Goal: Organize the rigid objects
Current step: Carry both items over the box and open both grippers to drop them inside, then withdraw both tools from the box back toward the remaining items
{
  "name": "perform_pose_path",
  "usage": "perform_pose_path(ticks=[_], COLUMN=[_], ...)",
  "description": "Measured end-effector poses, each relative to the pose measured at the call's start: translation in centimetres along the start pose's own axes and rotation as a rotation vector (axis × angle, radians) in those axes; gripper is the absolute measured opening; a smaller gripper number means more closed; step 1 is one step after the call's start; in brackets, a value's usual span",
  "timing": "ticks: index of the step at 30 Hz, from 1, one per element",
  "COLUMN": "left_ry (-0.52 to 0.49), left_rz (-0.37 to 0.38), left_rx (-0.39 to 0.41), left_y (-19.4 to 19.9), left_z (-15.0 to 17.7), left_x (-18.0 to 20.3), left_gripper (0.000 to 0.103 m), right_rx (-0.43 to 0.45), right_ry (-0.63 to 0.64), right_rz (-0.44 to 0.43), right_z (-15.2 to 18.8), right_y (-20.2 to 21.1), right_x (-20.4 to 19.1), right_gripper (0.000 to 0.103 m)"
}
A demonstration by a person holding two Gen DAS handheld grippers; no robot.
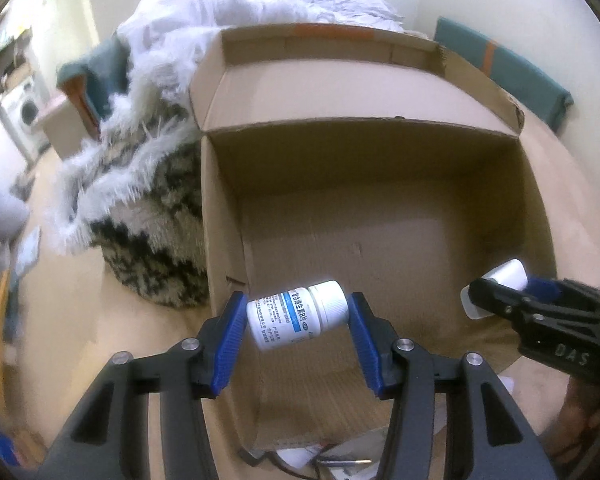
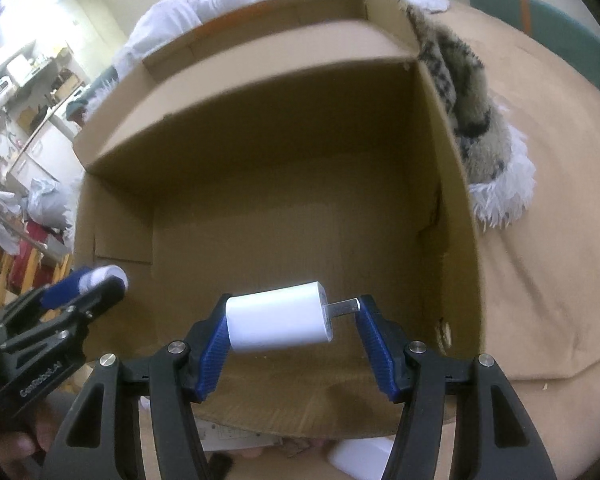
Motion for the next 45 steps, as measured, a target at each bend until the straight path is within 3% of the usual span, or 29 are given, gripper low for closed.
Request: perform_pose_path(ticks=[4, 10, 14, 25, 27, 29, 32, 34, 36, 45], left_ry=[-0.011, -0.054, -0.038, -0.050, -0.060, -0.065, -0.063, -0.055, -0.043, -0.022], left_rz=[0.007, -0.011, -0.005, -0.015, -0.017, -0.005, -0.002, 0.008, 0.012, 0.010], left_rx=[-0.004, 0.018, -0.013, -0.032, -0.029, -0.026, -0.008, 0.001, 0.000, 0.022], left_y=[-0.2, -0.4, -0.9, -1.3, -1.1, -0.9, -0.4, -0.1, 0.0, 0.7], left_z=[0.3, 0.6, 0.7, 1.1, 1.1, 1.2, 1.1, 1.0, 0.8, 0.4], left_x=[0.2, 0.9, 0.8, 1.1, 1.3, 1.5, 1.6, 1.6, 1.5, 1.0], left_gripper=[0.048, 0.048, 0.048, 0.048, 0.051, 0.062, 0.071, 0.073, 0.074, 0.074], right_rx=[-0.021, -0.079, -0.119, -0.130, -0.127, -0.121, -0.079, -0.047, -0.015, -0.003], right_ry=[0.046, 0.039, 0.004, -0.030, -0.035, -0.042, -0.060, -0.058, -0.055, -0.047], right_rz=[0.063, 0.032, 0.021, 0.032, 0.027, 0.021, -0.006, 0.000, -0.018, -0.016], right_z=[0.0, 0.2, 0.6, 0.8, 1.0, 1.2, 1.0, 1.1, 1.0, -0.3], right_y=[-0.5, -2.0, -3.0, -3.6, -3.5, -3.4, -2.4, -1.6, -1.1, -0.9], right_x=[-1.0, -1.0, -0.5, -0.1, 0.2, 0.4, 1.2, 1.5, 1.4, 0.6], right_gripper=[0.064, 0.064, 0.064, 0.064, 0.064, 0.065, 0.071, 0.084, 0.092, 0.093])
Point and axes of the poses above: each gripper's, at about its wrist camera, not at the fingertips, and y roughly against the way its jaws point, x to its right, z to its underside, the point moved 1 cm from there along -y, roughly the way its jaws point, and after that the axes turned 14 degrees about y, right-handed, at the moved point
